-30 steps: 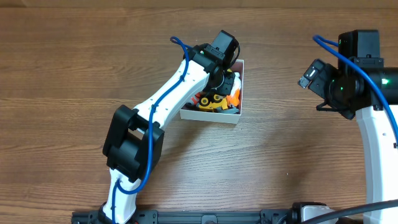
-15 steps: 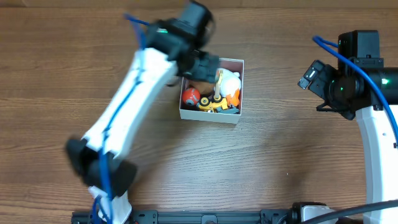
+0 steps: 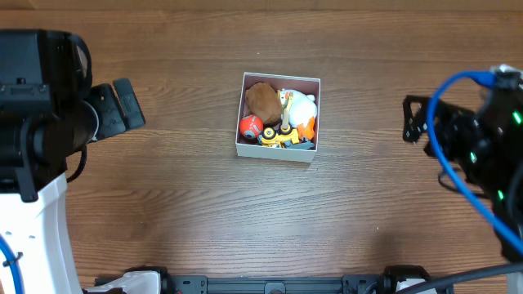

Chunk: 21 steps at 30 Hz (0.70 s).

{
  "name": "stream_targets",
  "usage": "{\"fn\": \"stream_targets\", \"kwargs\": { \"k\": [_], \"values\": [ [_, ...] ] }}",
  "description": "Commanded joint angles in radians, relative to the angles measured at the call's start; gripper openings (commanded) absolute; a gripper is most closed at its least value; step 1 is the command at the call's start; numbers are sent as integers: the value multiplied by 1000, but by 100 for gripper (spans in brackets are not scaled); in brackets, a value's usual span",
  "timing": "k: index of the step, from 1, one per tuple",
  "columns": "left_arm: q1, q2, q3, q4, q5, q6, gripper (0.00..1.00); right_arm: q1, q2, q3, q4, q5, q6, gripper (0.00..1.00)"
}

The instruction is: Pack container

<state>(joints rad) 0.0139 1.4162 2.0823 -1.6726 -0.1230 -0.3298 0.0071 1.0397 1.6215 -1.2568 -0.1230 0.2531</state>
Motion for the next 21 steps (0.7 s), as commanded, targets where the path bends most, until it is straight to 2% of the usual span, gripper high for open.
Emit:
{"fn": "stream_targets", "kwargs": {
  "k": [1,17,21],
  "values": [
    [5,15,9,6,-14,14,100,-1,-4,9,6,-13,-18,100],
    [5,29,9,8,-15,15,100,-1,42,1,-37,26,-20,100],
    [5,29,9,8,-15,15,100,-2,-78,-81,60,46,-53,100]
  ]
}}
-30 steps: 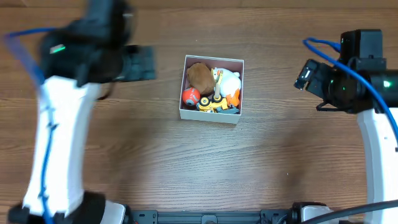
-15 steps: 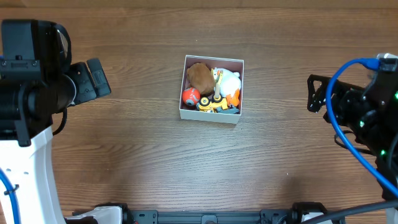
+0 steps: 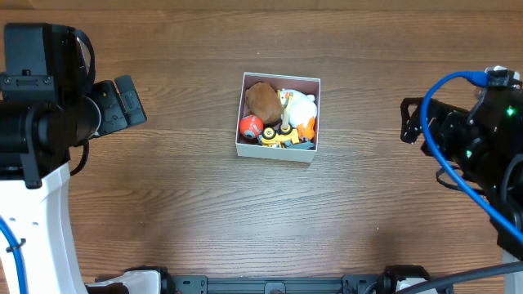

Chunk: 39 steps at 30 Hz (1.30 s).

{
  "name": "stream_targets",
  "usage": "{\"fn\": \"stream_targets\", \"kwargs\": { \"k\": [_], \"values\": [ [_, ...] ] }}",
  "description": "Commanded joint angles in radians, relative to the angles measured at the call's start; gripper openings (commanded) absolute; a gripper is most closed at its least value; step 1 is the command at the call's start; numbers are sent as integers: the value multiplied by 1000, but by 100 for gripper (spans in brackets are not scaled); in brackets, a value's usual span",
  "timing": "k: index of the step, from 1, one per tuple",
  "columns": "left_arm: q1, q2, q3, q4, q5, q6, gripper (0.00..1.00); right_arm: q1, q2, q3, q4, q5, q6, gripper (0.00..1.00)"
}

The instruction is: Pack container

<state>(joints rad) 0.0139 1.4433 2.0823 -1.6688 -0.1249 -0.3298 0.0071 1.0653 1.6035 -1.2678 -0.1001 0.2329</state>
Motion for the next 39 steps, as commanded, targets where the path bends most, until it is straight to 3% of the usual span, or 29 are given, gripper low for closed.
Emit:
{"fn": "stream_targets", "kwargs": {
  "k": [1,10,15,27,39],
  "values": [
    [5,2,9,4,-13,15,100,-2,-154,-113,111,24,-33,100],
    [5,2,9,4,-13,15,100,-2,-741,-905,448,23,-63,100],
    [5,2,9,4,-13,15,100,-2,-926,-1162,519,17,-62,100],
    [5,2,9,4,-13,15,100,-2,-996,-1486,872,86,-66,100],
    [5,2,9,4,-13,15,100,-2,-1062,-1487,877,106,-77,100]
  ]
}}
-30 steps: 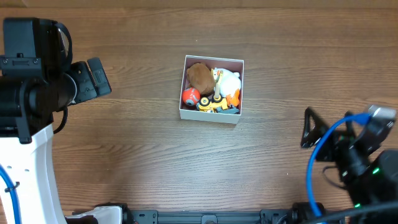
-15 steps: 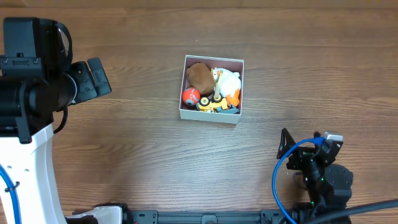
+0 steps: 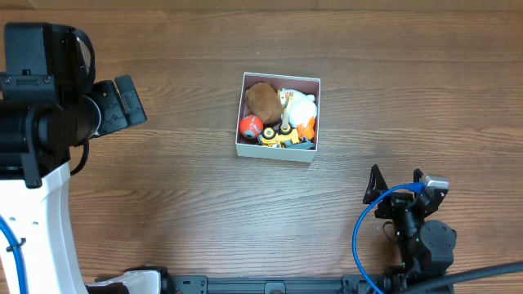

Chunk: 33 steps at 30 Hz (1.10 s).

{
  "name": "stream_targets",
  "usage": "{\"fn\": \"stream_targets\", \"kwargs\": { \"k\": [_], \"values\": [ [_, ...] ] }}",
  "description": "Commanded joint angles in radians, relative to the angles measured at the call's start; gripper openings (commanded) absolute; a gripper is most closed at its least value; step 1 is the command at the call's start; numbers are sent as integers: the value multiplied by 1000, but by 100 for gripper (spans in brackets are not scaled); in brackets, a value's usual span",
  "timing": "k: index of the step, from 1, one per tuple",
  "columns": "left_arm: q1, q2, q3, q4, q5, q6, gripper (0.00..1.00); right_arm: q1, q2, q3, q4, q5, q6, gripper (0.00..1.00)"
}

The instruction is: Pack container

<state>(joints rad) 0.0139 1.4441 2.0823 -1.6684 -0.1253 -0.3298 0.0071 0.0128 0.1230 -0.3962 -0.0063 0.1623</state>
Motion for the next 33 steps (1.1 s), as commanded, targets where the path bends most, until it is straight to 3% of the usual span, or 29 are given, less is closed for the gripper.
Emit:
{"fn": "stream_targets", "kwargs": {
  "k": [1,15,17,21,24,33],
  "values": [
    [5,2,9,4,-13,15,100,-2,-10,-6,5,13,-6,100],
    [5,-23,-1,5,-13,15,100,-2,-10,-6,5,13,-6,100],
    [6,-89,-59,82,-42,19,100,-2,-10,-6,5,13,-6,100],
    [6,-380,-460,552,-32,19,100,-2,-10,-6,5,13,-7,100],
    [6,-571,-742,765,-35,20,100,-2,-10,-6,5,13,-6,100],
    [10,-1086,-1482,1051,-9,10,100,-2,-10,-6,5,13,-7,100]
  ]
}}
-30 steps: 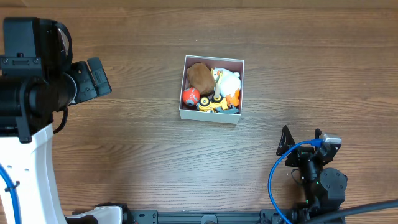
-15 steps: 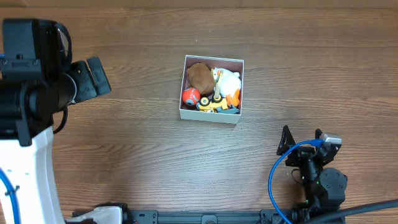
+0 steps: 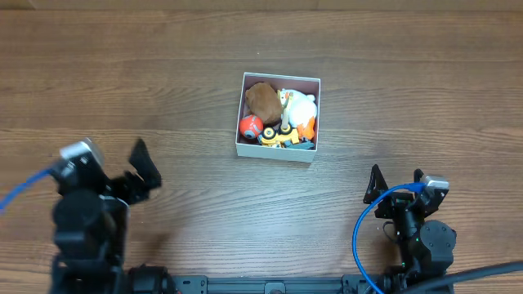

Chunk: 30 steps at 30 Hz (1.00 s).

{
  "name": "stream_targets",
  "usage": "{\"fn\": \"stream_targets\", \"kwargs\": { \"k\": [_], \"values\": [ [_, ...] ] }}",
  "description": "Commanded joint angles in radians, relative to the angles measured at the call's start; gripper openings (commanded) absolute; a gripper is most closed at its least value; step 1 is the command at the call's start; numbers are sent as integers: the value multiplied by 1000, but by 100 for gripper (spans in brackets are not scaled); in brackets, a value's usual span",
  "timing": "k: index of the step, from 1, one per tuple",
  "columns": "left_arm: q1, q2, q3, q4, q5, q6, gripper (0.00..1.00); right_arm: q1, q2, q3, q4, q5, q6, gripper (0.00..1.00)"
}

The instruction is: Pack container

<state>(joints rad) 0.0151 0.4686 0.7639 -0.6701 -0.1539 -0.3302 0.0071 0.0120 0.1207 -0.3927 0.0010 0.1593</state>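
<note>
In the overhead view a white open box (image 3: 241,122) stands at the middle of the wooden table. Inside lie a brown plush (image 3: 262,100), a white toy with orange parts (image 3: 299,108), a red ball (image 3: 250,126) and a yellow toy vehicle (image 3: 280,135). My left gripper (image 3: 147,170) sits low at the lower left, well away from the box, open and holding nothing. At the lower right my right gripper (image 3: 395,180) is also open and empty, its fingers pointing up toward the box.
The left arm's body (image 3: 82,224) and the right arm's base with its blue cable (image 3: 364,237) fill the two near corners. Bare wood table (image 3: 261,212) lies around the box. No loose objects show on the table.
My left arm has moved from the far left edge, level with the box, down to the lower left corner. The right arm and the box contents have not changed.
Both arms first stood out at the table's side edges with the box filled. They barely shifted at the following moment. Then the right arm was folded down at the lower right. Now the left arm is down at the lower left too.
</note>
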Motion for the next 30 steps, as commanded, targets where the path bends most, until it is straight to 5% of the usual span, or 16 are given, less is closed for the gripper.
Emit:
{"fn": "stream_targets", "kwargs": {
  "k": [1,13,30],
  "values": [
    [9,-140,-211,73,24,8,100,-2,-9,-4,2,5,-3,100],
    [9,-462,-625,286,9,-7,100,-2,-9,-4,2,5,-4,100],
    [9,-464,-657,315,19,-7,100,-2,-9,-4,2,5,-4,100]
  ]
}}
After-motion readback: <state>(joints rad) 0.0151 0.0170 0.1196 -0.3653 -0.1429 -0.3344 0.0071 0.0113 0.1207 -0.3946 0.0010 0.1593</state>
